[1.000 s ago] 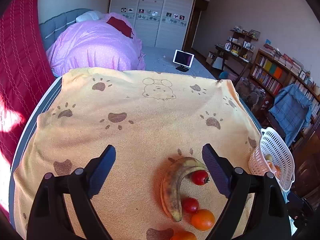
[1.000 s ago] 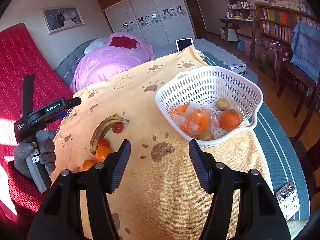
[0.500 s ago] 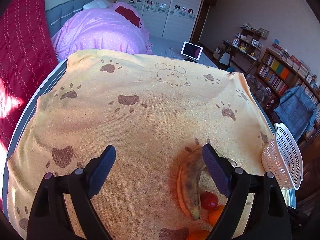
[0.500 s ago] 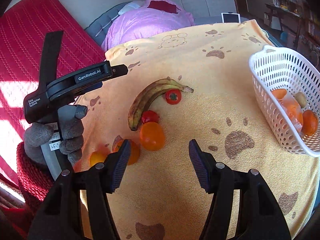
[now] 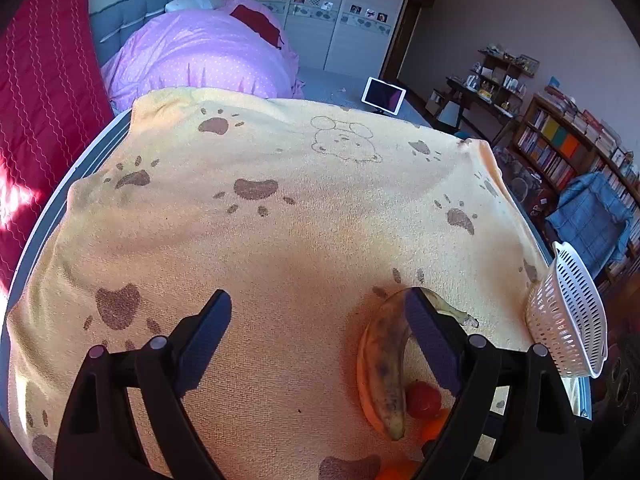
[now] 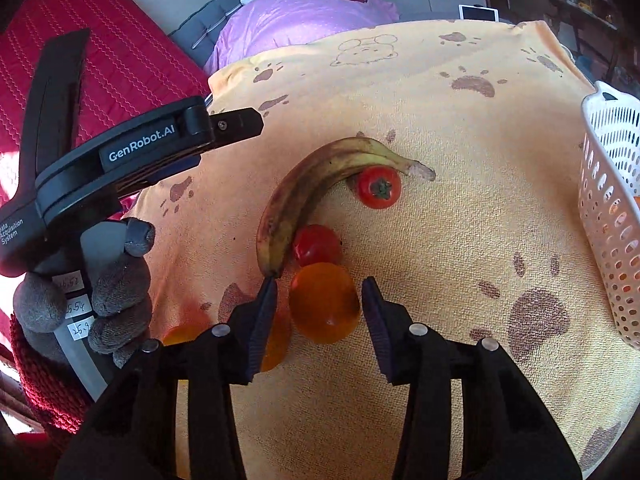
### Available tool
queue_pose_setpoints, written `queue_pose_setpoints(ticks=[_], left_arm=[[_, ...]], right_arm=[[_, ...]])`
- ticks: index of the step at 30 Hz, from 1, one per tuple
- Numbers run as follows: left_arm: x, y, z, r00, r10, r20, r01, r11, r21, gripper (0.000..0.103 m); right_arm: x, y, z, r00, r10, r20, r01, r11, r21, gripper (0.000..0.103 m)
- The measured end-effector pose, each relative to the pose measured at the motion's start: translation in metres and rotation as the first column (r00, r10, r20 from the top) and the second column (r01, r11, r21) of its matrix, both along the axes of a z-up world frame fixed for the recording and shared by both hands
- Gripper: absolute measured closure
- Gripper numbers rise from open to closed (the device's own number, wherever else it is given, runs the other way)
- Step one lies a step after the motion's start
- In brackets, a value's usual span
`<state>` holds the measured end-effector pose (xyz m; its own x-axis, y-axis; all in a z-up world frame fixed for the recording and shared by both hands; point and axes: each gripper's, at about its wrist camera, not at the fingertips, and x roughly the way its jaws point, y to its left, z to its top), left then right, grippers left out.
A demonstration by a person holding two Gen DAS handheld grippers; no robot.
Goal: Organize fruits
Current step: 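Close the right tool on the large orange, then carry the orange toward the basket with the right tool while the left tool grasps another orange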
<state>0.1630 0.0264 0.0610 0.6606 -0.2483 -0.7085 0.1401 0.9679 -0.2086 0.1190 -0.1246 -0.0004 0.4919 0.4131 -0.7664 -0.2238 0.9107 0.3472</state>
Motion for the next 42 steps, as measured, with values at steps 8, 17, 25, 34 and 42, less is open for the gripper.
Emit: queue_pose_setpoints(ticks=[8,17,25,34,42], left_arm=[[0.001,-0.007,-0.007,1.000,-0.021,-0.014,0.021,1.000,0.009,0.016],[0.001,-0.019,-0.014,0.995,-0.092,-0.040,0.093,0.996,0.013,0.016],[0.008,-0.010,-0.021,0.993,-0.081,-0.091,0.079,0.997,-0.023,0.015],[0.009,-0.012,-0.028,0.980,-0.135,-0.146,0.131,0.991,-0.037,0.016],[-0.006,0.005,-0.014,0.990,-0.069,-0.124,0.066,0.997,-0.026,0.016]], right_arm=[[-0.005,-0.008,-0.003,1.000,-0.024,-0.002,0.024,1.000,0.012,0.065],[-0.019,-0.028,-0.002,0.997,-0.079,-0.001,0.079,0.997,0.024,0.065],[-0.026,-0.026,0.004,0.996,-0.087,0.021,0.087,0.996,0.022,0.065],[-0.039,-0.033,0.010,0.994,-0.106,0.037,0.105,0.994,0.038,0.065],[-0.054,-0.046,0.016,0.992,-0.116,0.056,0.112,0.991,0.070,0.065]])
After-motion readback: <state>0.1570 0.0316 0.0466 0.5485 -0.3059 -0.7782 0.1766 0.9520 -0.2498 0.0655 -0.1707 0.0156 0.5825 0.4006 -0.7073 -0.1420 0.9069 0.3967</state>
